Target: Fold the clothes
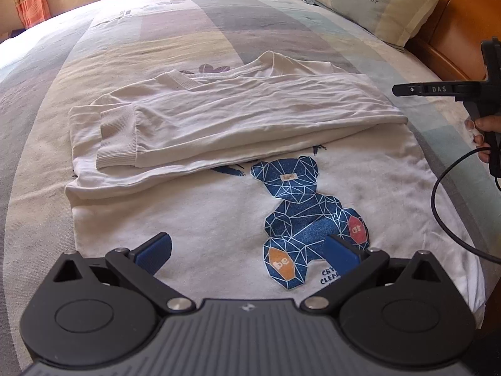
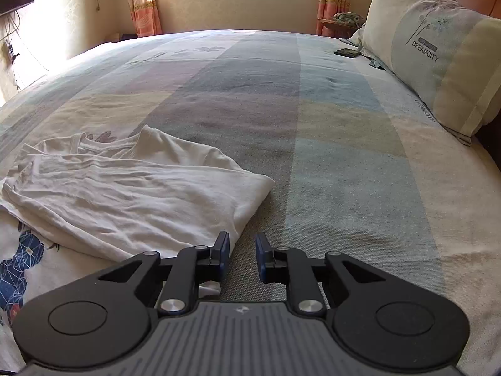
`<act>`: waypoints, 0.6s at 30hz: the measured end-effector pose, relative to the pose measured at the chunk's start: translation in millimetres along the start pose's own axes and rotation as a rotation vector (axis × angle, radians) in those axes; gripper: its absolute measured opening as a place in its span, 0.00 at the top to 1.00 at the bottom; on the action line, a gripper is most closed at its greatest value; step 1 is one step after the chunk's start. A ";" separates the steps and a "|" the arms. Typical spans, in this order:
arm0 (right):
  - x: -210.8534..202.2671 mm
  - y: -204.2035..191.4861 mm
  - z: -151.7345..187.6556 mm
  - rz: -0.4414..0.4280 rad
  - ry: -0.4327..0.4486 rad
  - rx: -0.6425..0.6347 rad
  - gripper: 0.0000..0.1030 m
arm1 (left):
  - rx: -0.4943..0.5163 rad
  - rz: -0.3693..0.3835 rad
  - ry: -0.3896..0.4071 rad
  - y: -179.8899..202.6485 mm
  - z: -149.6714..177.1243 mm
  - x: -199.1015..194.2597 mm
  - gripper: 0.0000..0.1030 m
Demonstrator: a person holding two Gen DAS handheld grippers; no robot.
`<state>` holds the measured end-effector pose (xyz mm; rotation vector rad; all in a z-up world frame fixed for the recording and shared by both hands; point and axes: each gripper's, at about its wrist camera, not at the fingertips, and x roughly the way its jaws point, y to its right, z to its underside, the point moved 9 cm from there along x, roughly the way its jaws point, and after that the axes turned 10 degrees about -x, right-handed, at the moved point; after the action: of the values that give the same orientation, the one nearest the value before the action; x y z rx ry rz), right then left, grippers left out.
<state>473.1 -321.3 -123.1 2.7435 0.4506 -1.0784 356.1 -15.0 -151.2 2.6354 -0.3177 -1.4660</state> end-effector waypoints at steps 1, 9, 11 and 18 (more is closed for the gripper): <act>-2.3 2.0 -6.8 -0.009 0.019 0.018 0.79 | 0.002 0.001 0.003 0.3 -0.3 -0.1 0.01; 63.1 9.5 -7.9 -0.003 -0.057 0.109 0.78 | -0.011 -0.002 -0.013 -10.0 12.6 -3.6 0.01; 62.1 22.4 -10.4 0.024 -0.058 0.140 0.79 | -0.025 -0.013 -0.003 -17.3 11.5 -5.4 0.01; 30.1 -7.4 -45.7 0.003 0.005 0.042 0.47 | -0.061 -0.005 0.042 -25.2 0.9 -8.4 0.01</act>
<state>520.6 -296.1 -110.8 2.7828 0.4286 -1.0932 354.3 11.4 -149.6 2.6170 -0.2594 -1.3965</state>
